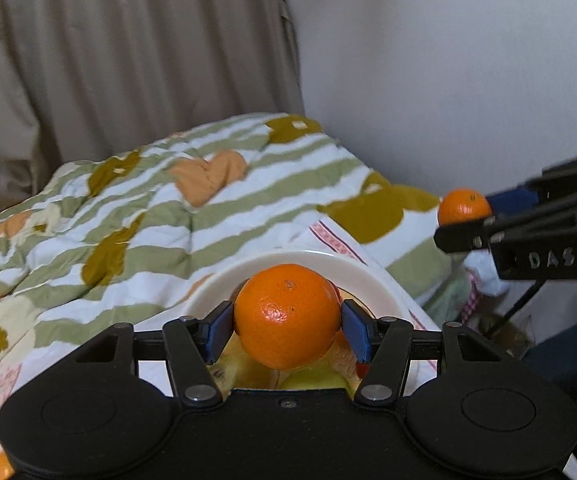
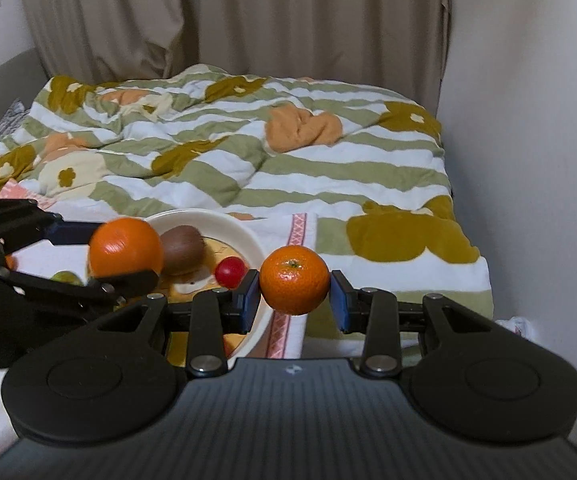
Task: Organize fruits
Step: 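Carry the orange and mandarin into the white bowl and release both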
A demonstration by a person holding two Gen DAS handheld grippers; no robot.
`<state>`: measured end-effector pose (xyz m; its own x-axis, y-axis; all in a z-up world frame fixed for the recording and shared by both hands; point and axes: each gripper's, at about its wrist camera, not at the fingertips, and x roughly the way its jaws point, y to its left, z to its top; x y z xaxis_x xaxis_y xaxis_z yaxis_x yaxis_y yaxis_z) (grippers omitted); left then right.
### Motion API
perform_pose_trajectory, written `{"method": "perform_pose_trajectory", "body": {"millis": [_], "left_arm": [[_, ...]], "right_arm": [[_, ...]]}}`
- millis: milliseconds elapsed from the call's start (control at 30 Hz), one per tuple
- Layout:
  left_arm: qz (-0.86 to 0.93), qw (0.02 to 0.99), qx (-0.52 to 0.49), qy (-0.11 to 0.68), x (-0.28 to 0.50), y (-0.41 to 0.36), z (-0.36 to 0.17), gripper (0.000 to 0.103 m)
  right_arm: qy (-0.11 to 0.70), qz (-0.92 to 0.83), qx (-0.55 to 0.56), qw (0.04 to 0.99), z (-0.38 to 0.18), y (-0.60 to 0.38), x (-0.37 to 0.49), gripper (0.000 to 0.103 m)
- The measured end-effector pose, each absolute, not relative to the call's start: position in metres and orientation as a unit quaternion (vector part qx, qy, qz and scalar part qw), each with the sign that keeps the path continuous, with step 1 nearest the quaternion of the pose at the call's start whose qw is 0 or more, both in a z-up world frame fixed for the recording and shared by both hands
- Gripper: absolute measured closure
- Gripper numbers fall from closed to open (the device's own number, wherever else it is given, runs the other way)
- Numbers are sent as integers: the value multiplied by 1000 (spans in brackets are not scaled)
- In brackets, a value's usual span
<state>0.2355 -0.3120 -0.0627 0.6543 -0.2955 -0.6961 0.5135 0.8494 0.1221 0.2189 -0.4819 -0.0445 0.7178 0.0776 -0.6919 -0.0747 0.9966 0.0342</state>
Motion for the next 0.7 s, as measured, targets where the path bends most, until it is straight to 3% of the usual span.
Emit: {"method": "perform_pose_trajectory", "body": {"millis": [567, 633, 700], "left_arm": [[-248, 867, 208, 379, 262, -340, -100, 40], [-248, 869, 205, 375, 262, -339, -98, 33], [-249, 878, 195, 359, 260, -334, -90, 8]], "right_arm": [[395, 22, 19, 918, -64, -493, 244, 51], [394, 22, 19, 918, -64, -493, 245, 51], [393, 23, 18, 919, -63, -491, 246, 51]]}}
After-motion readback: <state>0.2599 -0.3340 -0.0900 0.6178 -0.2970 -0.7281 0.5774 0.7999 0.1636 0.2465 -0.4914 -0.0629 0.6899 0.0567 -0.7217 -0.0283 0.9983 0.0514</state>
